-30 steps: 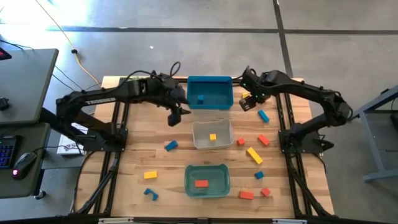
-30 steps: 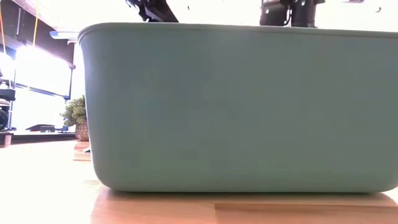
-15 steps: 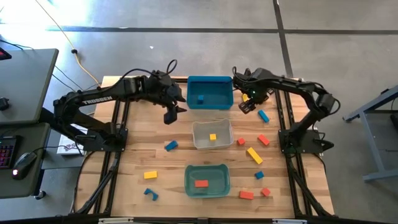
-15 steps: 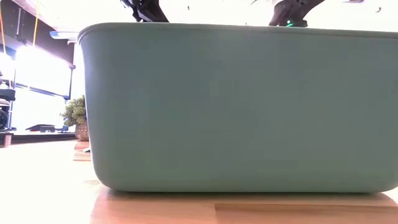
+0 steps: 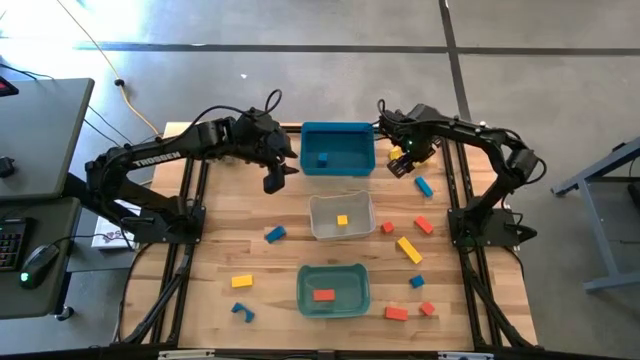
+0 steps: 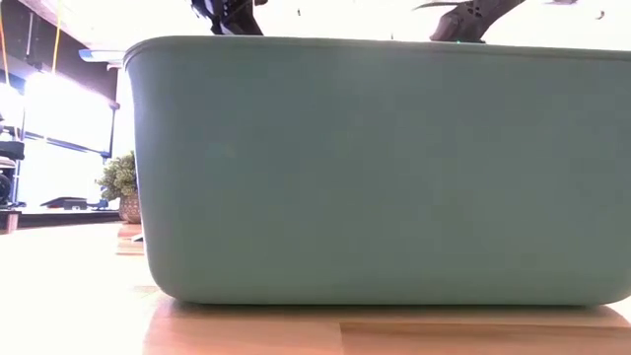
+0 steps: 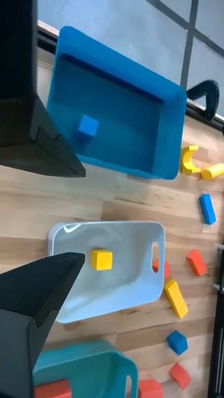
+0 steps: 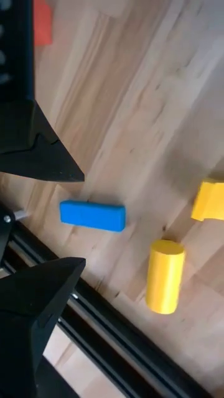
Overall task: Sort & place blocks by color
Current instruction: Put the blue block into the blue bin
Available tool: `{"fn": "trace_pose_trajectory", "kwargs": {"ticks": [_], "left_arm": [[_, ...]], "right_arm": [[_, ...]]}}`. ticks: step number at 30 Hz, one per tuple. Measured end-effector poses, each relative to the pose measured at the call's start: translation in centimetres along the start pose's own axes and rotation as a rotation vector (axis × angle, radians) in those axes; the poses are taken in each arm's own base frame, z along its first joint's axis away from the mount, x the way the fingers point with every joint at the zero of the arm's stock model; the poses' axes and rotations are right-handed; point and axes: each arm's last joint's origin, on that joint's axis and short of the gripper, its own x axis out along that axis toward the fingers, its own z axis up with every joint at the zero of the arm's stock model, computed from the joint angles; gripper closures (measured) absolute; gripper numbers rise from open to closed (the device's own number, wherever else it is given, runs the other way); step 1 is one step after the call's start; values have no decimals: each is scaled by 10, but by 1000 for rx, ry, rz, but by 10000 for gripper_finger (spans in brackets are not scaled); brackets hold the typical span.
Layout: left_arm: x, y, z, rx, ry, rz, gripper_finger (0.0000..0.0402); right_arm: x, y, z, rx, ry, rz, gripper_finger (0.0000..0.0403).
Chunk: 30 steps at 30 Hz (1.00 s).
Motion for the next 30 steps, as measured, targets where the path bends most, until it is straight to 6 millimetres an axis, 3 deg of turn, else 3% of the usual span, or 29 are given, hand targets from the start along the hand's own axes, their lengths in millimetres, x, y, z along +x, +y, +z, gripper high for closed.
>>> {"fn": "trace_pose_trajectory", "kwargs": {"ticks": [5, 16, 30], "left_arm": [[-1, 7, -1, -18, 0, 21, 204], [-3, 17, -2, -26, -1, 47, 204], [-3, 18, -2, -27, -2, 51, 204]], "right_arm": [[7, -9, 3, 31, -2, 18, 205], [77, -7, -20, 63, 110, 56, 205], [111, -8, -36, 155, 120, 47, 205]]}}
